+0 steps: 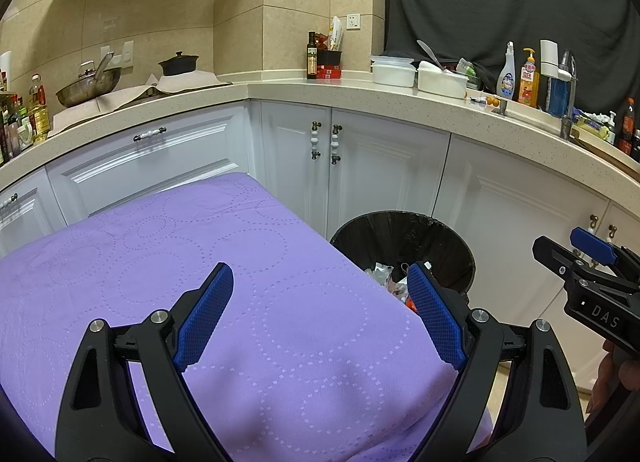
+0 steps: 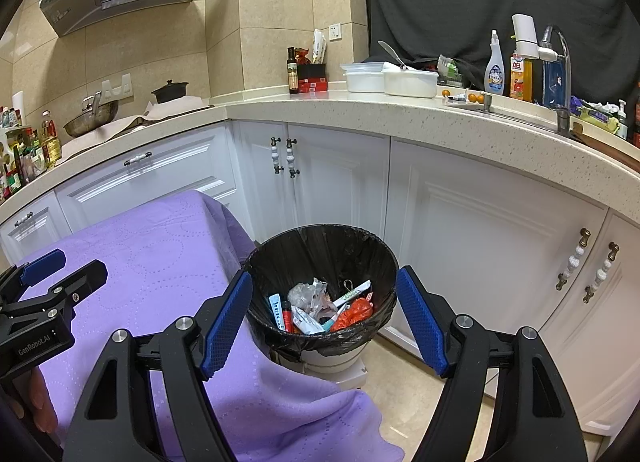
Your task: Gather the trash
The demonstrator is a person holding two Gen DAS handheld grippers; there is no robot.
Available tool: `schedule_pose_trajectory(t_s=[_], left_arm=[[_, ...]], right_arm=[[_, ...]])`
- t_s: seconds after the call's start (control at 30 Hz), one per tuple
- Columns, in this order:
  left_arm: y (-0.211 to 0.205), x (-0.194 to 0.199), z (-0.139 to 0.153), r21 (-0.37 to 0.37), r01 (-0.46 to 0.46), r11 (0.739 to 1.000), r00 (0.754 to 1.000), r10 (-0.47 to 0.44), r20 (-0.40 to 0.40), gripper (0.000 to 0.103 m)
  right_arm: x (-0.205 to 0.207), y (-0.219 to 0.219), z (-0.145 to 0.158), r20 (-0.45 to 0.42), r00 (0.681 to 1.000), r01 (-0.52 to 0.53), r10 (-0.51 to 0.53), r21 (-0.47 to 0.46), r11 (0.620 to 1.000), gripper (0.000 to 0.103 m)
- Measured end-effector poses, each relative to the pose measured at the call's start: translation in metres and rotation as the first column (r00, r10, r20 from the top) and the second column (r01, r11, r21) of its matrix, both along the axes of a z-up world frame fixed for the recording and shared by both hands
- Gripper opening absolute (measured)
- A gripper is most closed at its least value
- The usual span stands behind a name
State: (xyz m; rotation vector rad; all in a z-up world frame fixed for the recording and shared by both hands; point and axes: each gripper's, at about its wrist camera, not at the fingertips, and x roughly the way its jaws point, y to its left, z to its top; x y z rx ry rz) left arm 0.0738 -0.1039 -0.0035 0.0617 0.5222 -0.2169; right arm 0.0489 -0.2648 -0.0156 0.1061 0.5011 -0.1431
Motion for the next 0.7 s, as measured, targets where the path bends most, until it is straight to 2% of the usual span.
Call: schedule_pose_trajectory(t_s=[0.7], left_arm=[[-0.0024, 0.0, 0.0008, -0.001, 0.0, 1.0, 1.0, 0.0, 0.001, 0.086]], right_arm=[[0.0002, -0.0004, 0.0001, 0.0, 1.0, -0.001, 0.001, -0.001, 1.0, 0.072]])
